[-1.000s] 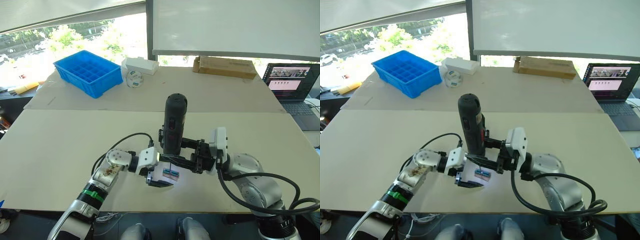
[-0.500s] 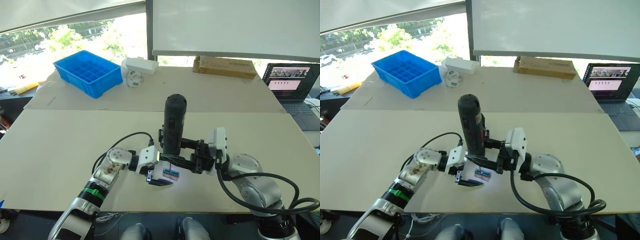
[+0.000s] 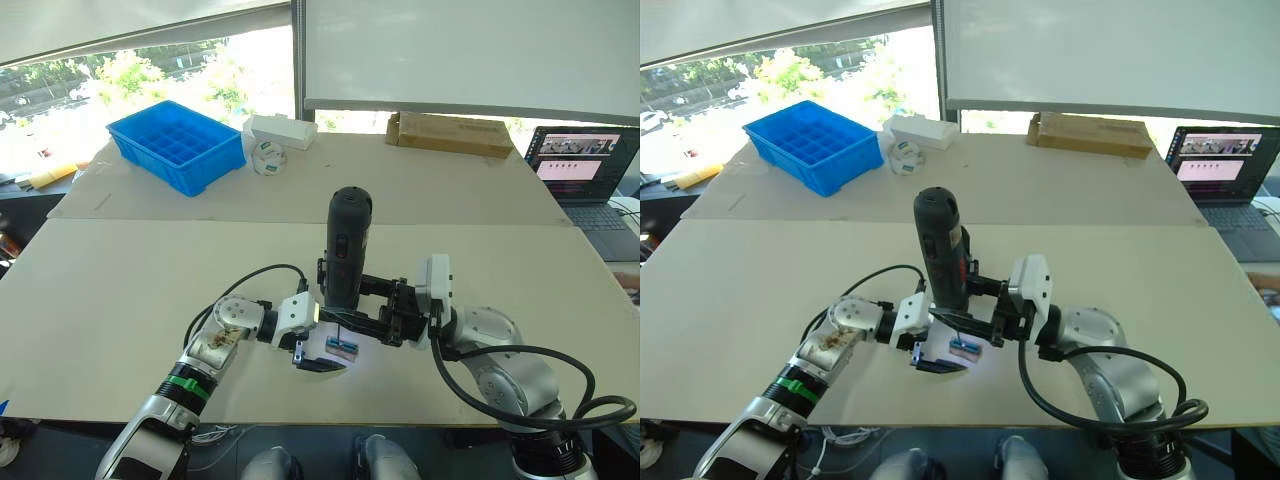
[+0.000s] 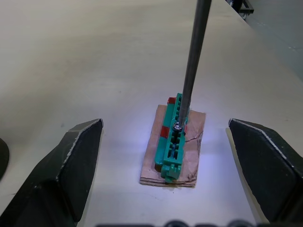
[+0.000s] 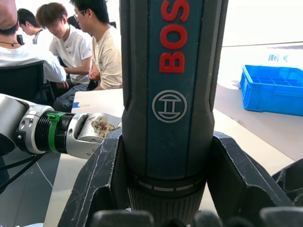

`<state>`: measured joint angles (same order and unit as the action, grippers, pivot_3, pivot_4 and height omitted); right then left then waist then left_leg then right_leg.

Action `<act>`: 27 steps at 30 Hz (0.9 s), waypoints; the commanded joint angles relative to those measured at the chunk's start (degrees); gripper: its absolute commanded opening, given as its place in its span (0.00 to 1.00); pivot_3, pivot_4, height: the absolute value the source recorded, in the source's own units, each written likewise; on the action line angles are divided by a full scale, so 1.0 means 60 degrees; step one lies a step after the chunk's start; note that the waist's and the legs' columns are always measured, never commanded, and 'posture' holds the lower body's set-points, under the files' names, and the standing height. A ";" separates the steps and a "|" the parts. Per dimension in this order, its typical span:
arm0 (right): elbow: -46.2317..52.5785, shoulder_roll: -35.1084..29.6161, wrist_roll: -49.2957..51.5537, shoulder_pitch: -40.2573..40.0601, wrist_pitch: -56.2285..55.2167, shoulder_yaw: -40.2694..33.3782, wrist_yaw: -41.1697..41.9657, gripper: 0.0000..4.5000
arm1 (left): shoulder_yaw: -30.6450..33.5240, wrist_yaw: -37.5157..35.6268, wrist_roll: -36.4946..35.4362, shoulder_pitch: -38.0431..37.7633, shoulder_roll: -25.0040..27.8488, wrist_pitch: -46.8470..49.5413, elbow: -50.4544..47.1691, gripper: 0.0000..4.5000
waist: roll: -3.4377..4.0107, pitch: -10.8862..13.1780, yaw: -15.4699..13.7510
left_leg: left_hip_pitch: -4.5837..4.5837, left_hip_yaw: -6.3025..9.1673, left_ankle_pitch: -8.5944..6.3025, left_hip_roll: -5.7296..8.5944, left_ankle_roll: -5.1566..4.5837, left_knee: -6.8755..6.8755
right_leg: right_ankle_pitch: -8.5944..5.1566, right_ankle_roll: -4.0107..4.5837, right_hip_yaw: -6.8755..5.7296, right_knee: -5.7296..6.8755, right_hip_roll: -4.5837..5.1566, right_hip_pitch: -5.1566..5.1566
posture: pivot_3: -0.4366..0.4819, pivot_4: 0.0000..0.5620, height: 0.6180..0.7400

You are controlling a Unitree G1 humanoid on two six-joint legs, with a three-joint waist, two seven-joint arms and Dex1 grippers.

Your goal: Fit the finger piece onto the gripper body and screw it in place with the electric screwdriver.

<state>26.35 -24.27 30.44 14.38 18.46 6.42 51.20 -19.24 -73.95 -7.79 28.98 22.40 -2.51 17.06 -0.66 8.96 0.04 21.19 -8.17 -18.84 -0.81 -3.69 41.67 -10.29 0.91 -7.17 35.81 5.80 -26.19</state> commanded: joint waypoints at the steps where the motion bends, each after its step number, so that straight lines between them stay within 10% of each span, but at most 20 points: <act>1: 0.0153 -0.0006 0.0057 0.0180 -0.0303 -0.0131 0.0017 0.43 | 0.0007 -0.0011 0.0002 0.0112 0.0003 -0.0148 -0.0190 1.00 | 0.0000 0.0000 0.0000 | 0.0000 0.0000 0.0000 0.0000 0.0000 0.0000 | 0.0000 0.0000 0.0000 0.0000 0.0000 0.0000 | 0.48 0.27 0.98; 27: 0.0124 -0.0095 0.0060 0.0107 -0.0339 -0.0114 0.0242 0.43 | 0.0026 0.0053 0.0059 0.0371 -0.0154 -0.0230 0.0036 1.00 | 0.0000 0.0000 0.0002 | 0.0000 -0.0001 0.0000 0.0000 0.0000 0.0001 | 0.0000 0.0000 0.0001 0.0001 -0.0003 0.0000 | 0.48 0.27 0.98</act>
<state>25.14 -24.90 30.02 14.39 18.46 6.43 52.34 -19.24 -73.66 -7.06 30.53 21.82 -2.73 17.82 -0.66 8.96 0.05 21.19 -8.17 -18.84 -0.81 -3.69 41.68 -10.29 0.91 -7.16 35.82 5.79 -26.19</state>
